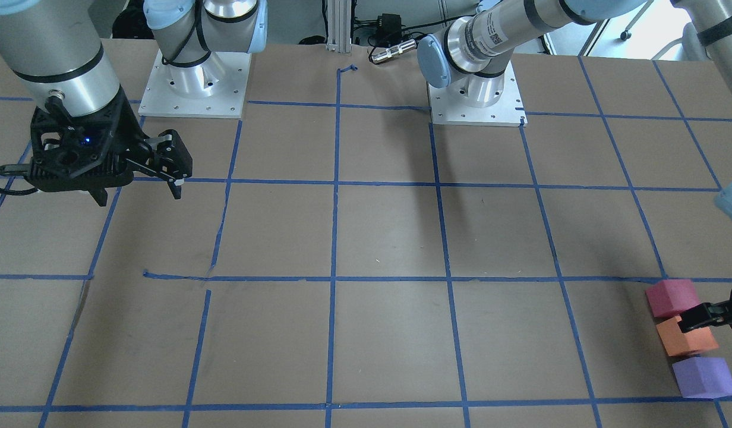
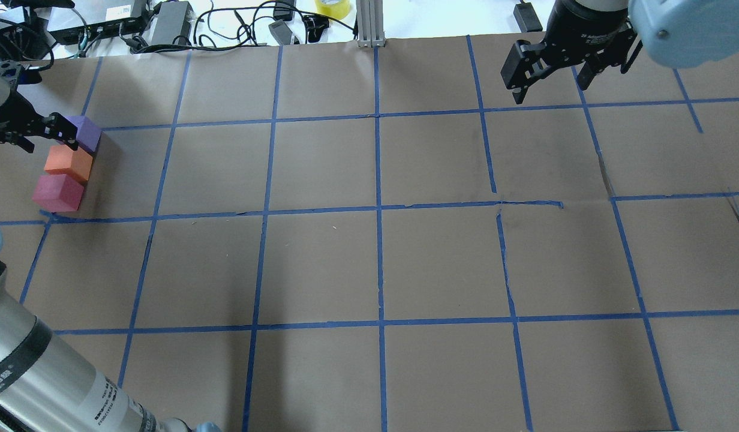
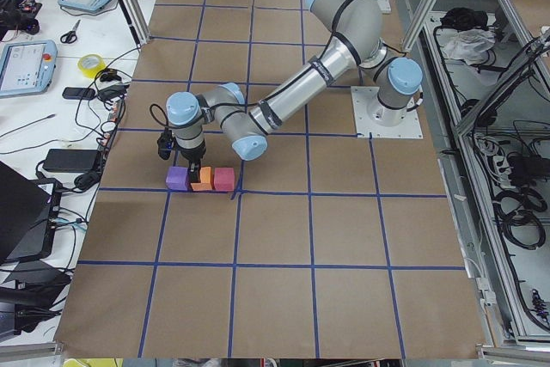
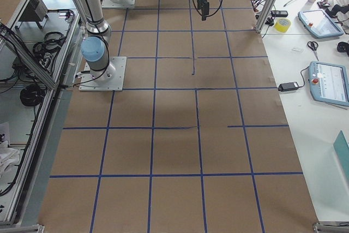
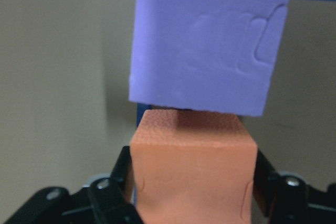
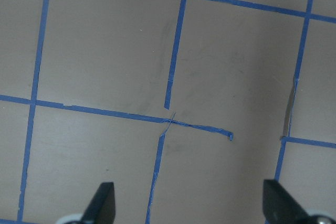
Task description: Arrange blocks in a line
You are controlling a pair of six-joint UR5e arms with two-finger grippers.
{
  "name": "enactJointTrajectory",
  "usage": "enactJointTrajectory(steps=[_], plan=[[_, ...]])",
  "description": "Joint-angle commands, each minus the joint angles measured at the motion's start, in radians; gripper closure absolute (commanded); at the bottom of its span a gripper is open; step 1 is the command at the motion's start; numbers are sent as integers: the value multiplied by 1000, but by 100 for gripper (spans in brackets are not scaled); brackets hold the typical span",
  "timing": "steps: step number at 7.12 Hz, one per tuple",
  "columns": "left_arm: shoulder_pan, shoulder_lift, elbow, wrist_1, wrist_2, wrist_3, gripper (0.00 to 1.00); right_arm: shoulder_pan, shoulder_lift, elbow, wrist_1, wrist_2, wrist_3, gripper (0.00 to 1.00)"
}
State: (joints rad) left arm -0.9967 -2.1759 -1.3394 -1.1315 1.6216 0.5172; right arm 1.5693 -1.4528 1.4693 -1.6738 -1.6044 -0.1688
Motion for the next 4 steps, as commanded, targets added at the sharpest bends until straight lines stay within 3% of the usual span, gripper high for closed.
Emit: enactJointTrajectory(steps=[1,2,4], plan=[[-54,190,-16,-319,15,-22,0,0,-1,0,0,0,0,0],[-110,288,-50,-435,14,-128,0,0,0,0,0,0,0,0],[-254,474,-110,-481,15,-279,0,0,-3,-1,11,0,-2,0]])
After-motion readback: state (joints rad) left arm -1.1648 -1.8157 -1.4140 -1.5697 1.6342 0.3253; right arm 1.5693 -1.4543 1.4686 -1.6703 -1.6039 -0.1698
